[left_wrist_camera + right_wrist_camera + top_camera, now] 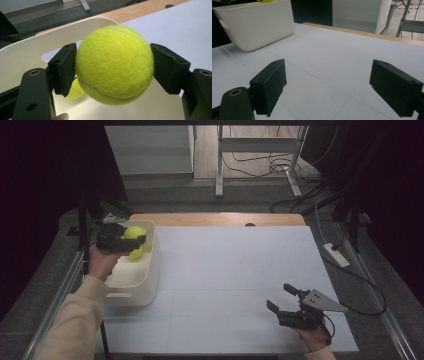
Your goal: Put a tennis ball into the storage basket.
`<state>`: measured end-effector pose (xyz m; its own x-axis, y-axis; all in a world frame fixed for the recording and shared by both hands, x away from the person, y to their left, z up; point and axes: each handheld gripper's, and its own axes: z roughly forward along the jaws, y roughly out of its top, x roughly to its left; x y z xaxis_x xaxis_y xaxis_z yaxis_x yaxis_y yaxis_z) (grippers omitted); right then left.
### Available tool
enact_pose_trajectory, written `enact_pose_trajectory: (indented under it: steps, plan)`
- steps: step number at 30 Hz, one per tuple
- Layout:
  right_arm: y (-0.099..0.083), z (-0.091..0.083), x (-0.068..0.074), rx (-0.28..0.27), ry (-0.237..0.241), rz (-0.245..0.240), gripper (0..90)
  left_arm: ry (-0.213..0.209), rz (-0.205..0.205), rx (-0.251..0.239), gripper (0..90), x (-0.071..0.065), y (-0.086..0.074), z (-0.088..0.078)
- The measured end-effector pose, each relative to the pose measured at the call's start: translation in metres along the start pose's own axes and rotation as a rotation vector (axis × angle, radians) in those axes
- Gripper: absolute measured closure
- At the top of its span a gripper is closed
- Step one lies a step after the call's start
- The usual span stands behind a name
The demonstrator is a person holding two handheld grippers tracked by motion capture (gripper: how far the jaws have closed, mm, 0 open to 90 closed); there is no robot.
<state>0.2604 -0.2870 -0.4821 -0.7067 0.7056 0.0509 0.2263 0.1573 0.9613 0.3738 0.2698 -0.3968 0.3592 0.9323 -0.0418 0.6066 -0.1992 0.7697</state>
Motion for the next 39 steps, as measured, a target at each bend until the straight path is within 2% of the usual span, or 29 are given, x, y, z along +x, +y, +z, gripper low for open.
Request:
enact_pose_trajectory:
  steps: [4, 8, 10, 11, 15, 20, 21, 22, 23, 24, 32, 35, 39]
  plan:
    - [0.001, 0.000, 0.001, -0.002, 0.000, -0.003, 13.8, -0.001, 0.001, -0.007, 26.3, -0.001, 0.000, -0.002]
    - [0.001, 0.000, 0.002, 0.000, 0.003, -0.006, 13.8, 0.016, 0.001, -0.009, 25.2, -0.001, -0.001, -0.004]
    - [0.001, 0.000, 0.002, 0.000, 0.003, -0.006, 13.8, 0.030, -0.004, -0.025, 19.5, -0.001, 0.000, -0.005]
    - [0.001, 0.000, 0.002, 0.000, 0.004, -0.006, 13.8, 0.019, -0.013, -0.038, 15.6, 0.000, 0.000, -0.007]
    - [0.001, 0.001, 0.002, 0.002, 0.004, -0.010, 13.7, -0.012, -0.023, -0.078, 10.0, -0.003, 0.001, -0.013]
    - [0.001, 0.000, 0.002, 0.000, 0.002, -0.008, 13.8, -0.066, -0.017, -0.121, 8.4, -0.009, 0.001, -0.021]
    - [0.001, 0.000, 0.002, 0.001, 0.002, -0.009, 13.8, -0.066, -0.017, -0.121, 8.1, -0.009, 0.001, -0.021]
    - [0.001, 0.000, 0.002, 0.001, 0.002, -0.010, 13.8, -0.089, -0.014, -0.129, 7.7, -0.012, 0.001, -0.025]
    - [0.001, 0.000, 0.002, 0.001, 0.002, -0.010, 13.8, -0.089, -0.014, -0.129, 7.3, -0.012, 0.001, -0.025]
    - [0.001, 0.000, 0.002, 0.001, 0.002, -0.011, 13.8, -0.122, -0.006, -0.140, 7.1, -0.015, 0.000, -0.030]
    - [0.001, 0.000, 0.001, 0.002, -0.002, -0.008, 13.8, -0.184, 0.016, -0.190, 7.2, -0.026, -0.010, -0.038]
    - [0.000, -0.001, 0.002, 0.003, -0.001, -0.013, 13.8, -0.234, 0.034, -0.216, 7.8, -0.031, -0.014, -0.041]
    - [0.000, 0.000, 0.003, 0.004, 0.000, -0.014, 13.8, -0.277, 0.058, -0.234, 7.6, -0.040, -0.016, -0.045]
